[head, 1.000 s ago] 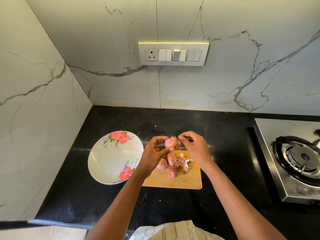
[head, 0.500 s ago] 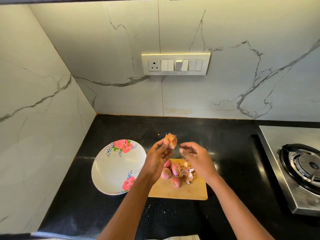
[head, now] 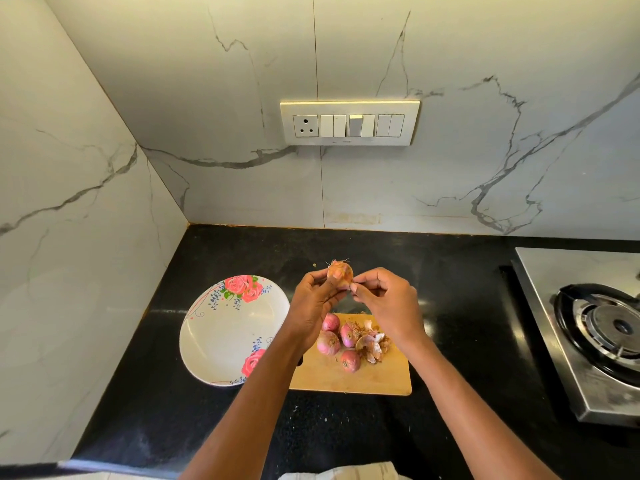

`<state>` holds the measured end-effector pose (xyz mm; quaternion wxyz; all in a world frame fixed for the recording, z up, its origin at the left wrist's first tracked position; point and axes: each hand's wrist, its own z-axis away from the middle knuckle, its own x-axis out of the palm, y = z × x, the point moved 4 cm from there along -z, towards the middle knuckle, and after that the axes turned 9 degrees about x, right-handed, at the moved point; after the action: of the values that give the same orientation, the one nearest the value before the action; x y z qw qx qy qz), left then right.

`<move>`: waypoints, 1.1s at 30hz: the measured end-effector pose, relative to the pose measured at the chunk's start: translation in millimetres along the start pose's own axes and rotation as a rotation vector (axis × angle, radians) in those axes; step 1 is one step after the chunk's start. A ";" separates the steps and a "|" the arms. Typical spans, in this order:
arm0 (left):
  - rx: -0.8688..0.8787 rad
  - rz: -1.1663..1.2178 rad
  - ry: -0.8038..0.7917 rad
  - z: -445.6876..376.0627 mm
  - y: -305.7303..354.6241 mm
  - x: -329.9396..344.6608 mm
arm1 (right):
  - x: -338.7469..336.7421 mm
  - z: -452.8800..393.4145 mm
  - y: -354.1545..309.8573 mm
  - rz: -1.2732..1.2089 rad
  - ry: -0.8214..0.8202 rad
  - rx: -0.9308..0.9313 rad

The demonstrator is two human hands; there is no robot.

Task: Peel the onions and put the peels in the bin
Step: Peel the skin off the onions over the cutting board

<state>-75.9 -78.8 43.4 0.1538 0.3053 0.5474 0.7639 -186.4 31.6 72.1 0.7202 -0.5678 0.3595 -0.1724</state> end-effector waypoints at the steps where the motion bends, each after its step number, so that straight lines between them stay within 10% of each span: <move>1: 0.002 -0.009 0.001 0.2 -1.6 -0.2 | 0.1 1.2 0.0 0.015 0.013 -0.018; 33: -0.006 0.131 0.028 18.1 -0.4 5.4 | 1.6 10.1 2.5 0.153 0.130 -0.118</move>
<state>-68.5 -62.1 48.5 0.0969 0.3294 0.5260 0.7781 -178.5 38.3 70.2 0.6718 -0.5678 0.4571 -0.1320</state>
